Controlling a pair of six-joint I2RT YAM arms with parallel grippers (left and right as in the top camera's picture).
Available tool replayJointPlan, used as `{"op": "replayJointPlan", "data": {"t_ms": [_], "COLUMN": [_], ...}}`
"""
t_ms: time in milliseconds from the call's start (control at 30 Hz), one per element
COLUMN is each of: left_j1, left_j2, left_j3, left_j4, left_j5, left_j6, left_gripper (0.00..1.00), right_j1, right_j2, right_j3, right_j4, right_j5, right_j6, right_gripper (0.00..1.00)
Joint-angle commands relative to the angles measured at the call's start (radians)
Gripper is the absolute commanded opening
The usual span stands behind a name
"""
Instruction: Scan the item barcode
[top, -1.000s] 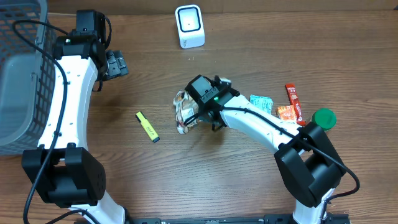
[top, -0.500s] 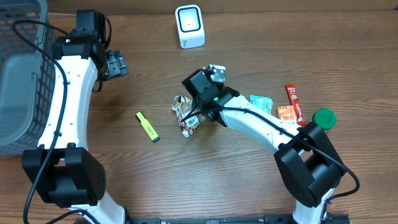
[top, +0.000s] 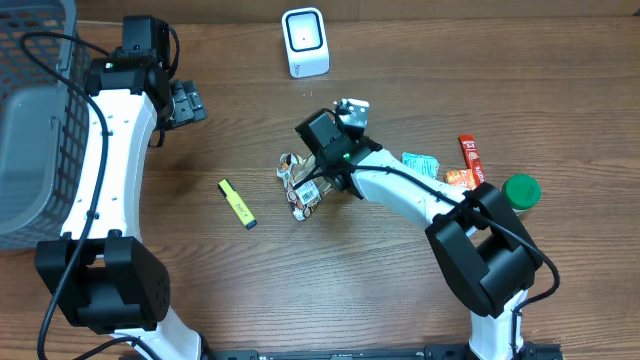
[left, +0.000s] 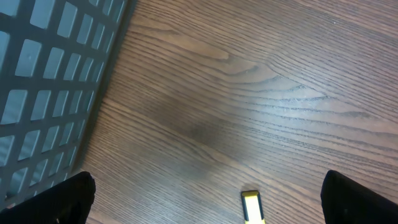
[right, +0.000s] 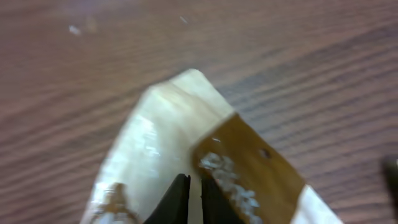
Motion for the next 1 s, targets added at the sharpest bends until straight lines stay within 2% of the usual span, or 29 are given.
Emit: {"op": "replayJointPlan", "data": {"t_ms": [0,133,233,267,300,333,400,500,533,600,733,967], "left_j1": [-0.008,-0.008,-0.008,-0.008,-0.008,-0.008,-0.008,-0.008,-0.008,-0.008,-0.008,-0.008], "left_j2": [-0.003,-0.003,-0.003,-0.003,-0.003,-0.003,-0.003,-0.003,-0.003,-0.003,-0.003,-0.003], "left_j3": [0.008,0.008,0.008,0.008,0.008,0.008,0.008,0.008,0.008,0.008,0.008,0.008], "left_j4": [0.003,0.003,0.003,0.003,0.003,0.003,0.003,0.003,0.003,0.003,0.003,0.003], "left_j5": [-0.009,-0.009,-0.009,-0.009,-0.009,-0.009,-0.009,-0.009,-0.009,-0.009,-0.009,-0.009], "left_j6": [0.019,0.019,0.019,0.019,0.019,0.019,0.019,0.019,0.019,0.019,0.019,0.019], "left_gripper": [1.00,1.00,1.00,1.00,1.00,1.00,1.00,1.00,1.00,1.00,1.00,1.00], "right_j1": [-0.023,-0.036,-0.035,-0.037,-0.043,-0.047,-0.055,-0.064,-0.075,-0.100,-0.185,-0.215], "right_j2": [0.001,0.001,0.001,-0.002,-0.008,-0.014,-0.039,-0.069,-0.079,-0.084,-0.083,-0.080], "right_j3": [0.005,0.005,0.007,0.011,0.026,0.035,0.073,0.118,0.132,0.132,0.124,0.123], "right_j4": [-0.069,-0.156,-0.203,-0.203,-0.205,-0.209,-0.238,-0.313,-0.359,-0.403,-0.438,-0.459], "right_j5": [-0.091,-0.206,-0.216,-0.216,-0.216,-0.218,-0.220,-0.221,-0.241,-0.299,-0.529,-0.557], "right_j6": [0.002,0.002,0.001,0.000,-0.016,-0.035,-0.103,-0.133,-0.134,-0.136,-0.301,-0.320], "right_gripper": [0.06,0.04,0.05,0.09,0.18,0.21,0.38,0.50,0.57,0.60,0.69,0.72]}}
